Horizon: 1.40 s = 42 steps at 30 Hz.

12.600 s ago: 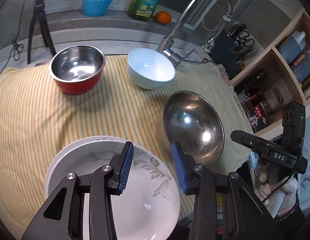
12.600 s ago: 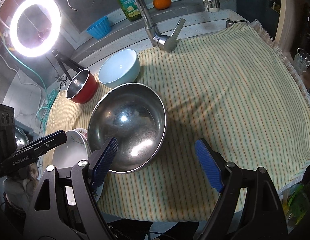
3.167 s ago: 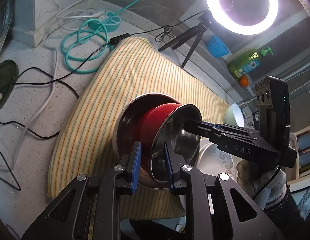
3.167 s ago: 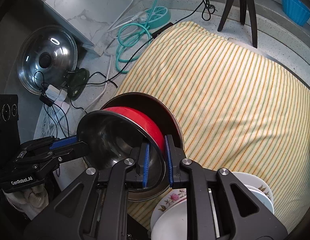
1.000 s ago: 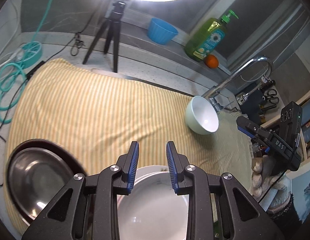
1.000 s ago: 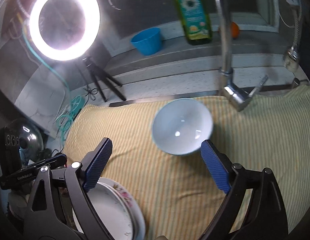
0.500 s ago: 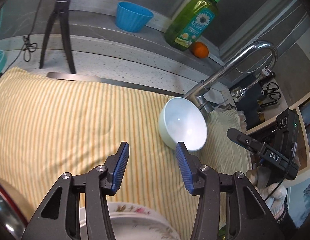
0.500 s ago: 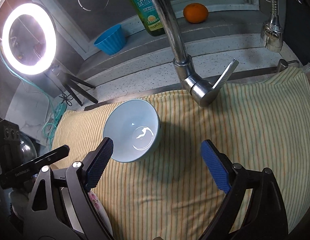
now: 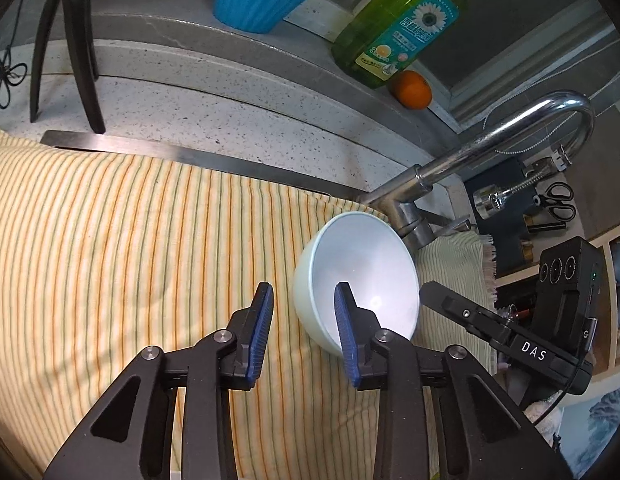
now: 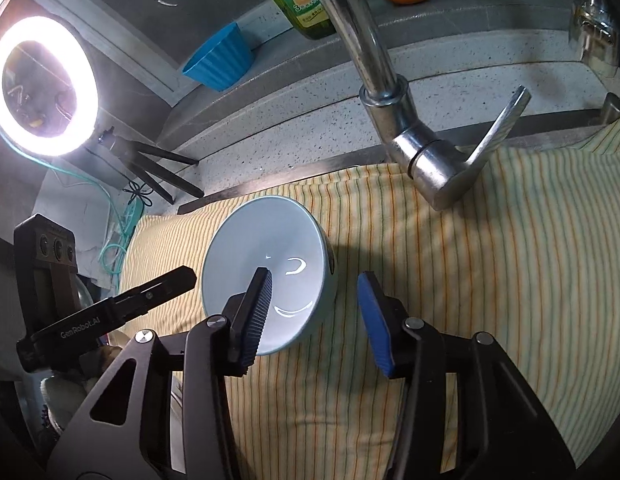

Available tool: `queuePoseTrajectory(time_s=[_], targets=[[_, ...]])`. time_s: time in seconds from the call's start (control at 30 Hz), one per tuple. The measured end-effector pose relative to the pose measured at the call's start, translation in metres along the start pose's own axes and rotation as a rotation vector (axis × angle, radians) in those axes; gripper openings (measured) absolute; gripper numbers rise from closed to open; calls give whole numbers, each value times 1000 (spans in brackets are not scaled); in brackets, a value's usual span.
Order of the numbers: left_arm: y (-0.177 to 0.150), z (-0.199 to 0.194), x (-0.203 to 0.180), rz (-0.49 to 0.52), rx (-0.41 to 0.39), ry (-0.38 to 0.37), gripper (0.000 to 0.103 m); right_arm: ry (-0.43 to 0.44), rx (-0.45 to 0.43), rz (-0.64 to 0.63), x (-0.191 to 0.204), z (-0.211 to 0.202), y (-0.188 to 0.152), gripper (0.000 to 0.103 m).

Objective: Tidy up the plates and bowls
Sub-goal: 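Grasp the rim of the light blue bowl with the right gripper, then lift the light blue bowl and carry it over the steel bowl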

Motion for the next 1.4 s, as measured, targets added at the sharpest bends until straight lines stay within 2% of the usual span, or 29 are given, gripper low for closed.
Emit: queuePoseTrajectory(time_s=[0.23,0.33,0.63,0.9,1.4], targets=[[-2,18,-1,-7,42,-14,23,-6,34,6,-2,14,-1,25],[-4,24,-1,-13,58,-25,17,-17,37,-1,-2,16,0,20],[-5,21,-5,10,62,-22,17,-26,25,0,2,13,2,19],[-5,-1,-7,32,22,-23,17,-14,1,-28,22,1,-5,19],[-25,-85,17,27,-99,-13,17,65,-22,-120,109,-24,-48,19]])
Point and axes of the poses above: each gripper's, at about its wrist camera, not at the fingertips, and z roughly the way its jaws point, x to its left, y to its top, the point moved 10 cm from there along z, roughly the way its jaws point, and after that the axes turned 6 degrees about z, right-handed, at the moved point
